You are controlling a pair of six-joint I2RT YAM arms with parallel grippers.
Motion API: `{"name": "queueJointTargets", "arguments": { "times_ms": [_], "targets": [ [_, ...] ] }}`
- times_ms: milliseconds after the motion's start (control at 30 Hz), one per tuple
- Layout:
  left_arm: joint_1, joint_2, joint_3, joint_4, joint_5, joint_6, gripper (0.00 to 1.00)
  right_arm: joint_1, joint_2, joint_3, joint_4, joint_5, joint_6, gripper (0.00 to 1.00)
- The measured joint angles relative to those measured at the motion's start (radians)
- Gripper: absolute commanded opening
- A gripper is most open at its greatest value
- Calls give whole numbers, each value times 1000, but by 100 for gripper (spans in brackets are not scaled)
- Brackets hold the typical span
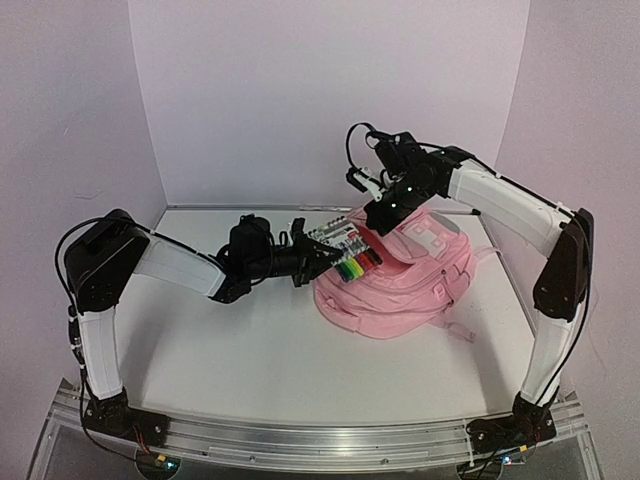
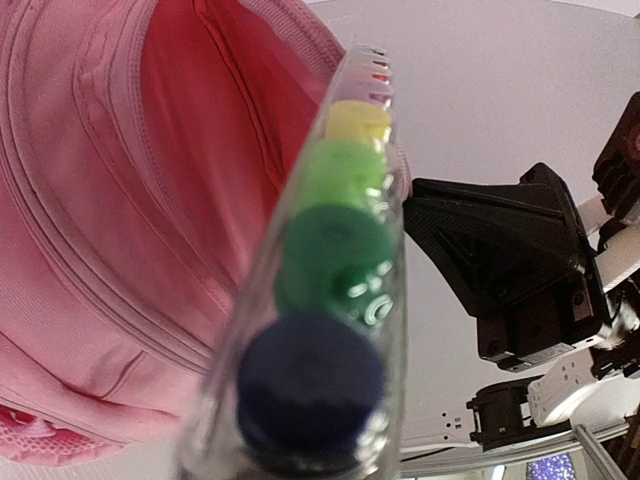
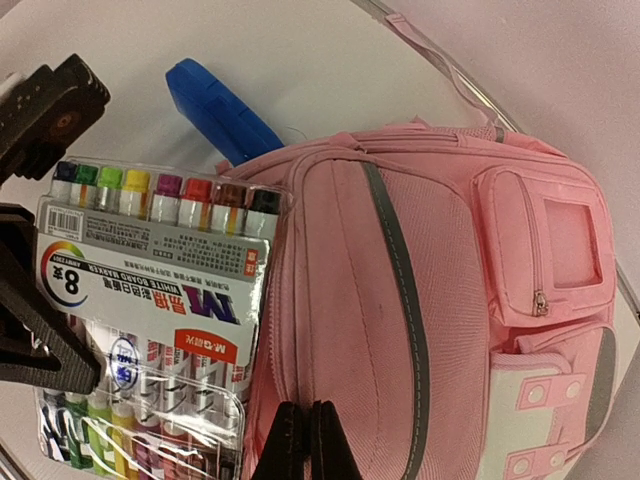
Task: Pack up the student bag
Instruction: Place the stationery in the student bag.
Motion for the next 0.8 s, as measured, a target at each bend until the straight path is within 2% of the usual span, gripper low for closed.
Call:
{"name": "queueJointTargets", "arguments": {
  "times_ms": [400,633,800],
  "targets": [
    [0,57,-59,205,10,-148,0,2,11,30,-13,13,67,0],
    [-12,66,-105,165,37,-180,0,14,11,35,-11,16,78,0],
    [-13,94,34,68,94,-139,0,14,11,25,-7,-51,77,0]
  ]
}}
